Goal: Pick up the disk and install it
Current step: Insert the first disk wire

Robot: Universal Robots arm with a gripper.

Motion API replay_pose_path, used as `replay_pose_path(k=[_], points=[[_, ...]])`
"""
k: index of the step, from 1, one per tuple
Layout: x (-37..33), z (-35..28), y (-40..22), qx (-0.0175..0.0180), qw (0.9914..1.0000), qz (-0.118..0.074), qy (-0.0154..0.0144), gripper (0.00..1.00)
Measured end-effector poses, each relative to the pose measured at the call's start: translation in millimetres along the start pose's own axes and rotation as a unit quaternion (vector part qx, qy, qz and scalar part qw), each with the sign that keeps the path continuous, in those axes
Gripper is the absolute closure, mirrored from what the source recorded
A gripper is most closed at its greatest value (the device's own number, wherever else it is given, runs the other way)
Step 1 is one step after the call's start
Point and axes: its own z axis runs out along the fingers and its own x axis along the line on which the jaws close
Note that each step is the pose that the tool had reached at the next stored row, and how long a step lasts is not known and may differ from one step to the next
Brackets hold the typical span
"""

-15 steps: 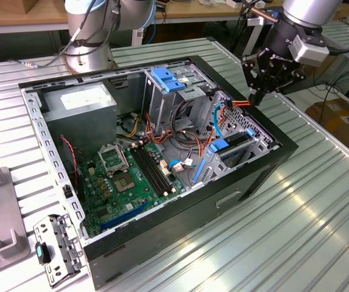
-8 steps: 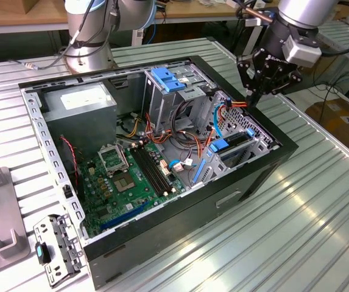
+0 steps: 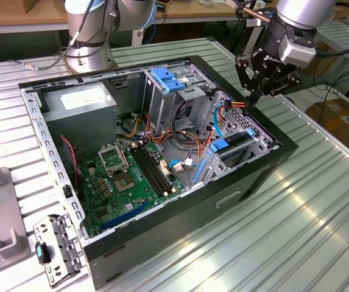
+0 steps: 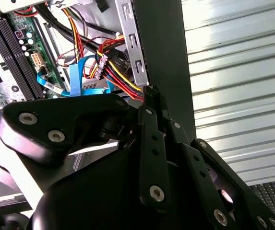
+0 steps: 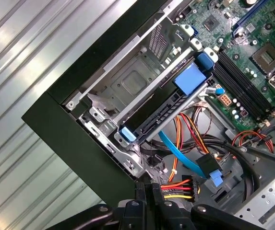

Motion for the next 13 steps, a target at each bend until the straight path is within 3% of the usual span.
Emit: replay_pose_path(k=[4, 8, 9, 12, 13], points=[[-0.1, 0.0, 0.1, -0.0001, 1.0, 0.002, 0.0001, 0.83], [-0.1, 0.0, 0.1, -0.0005, 0.99954, 0.03, 0.001, 0.83], [-0.5, 0.0, 0.4, -0.0008, 0.99895, 0.046, 0.0016, 0.83], [-5.2, -0.2, 5.1, -0.0008, 0.99889, 0.047, 0.0016, 0.83], [-5.5, -0.2, 5.5, -0.0009, 0.9985, 0.055, 0.0019, 0.83]])
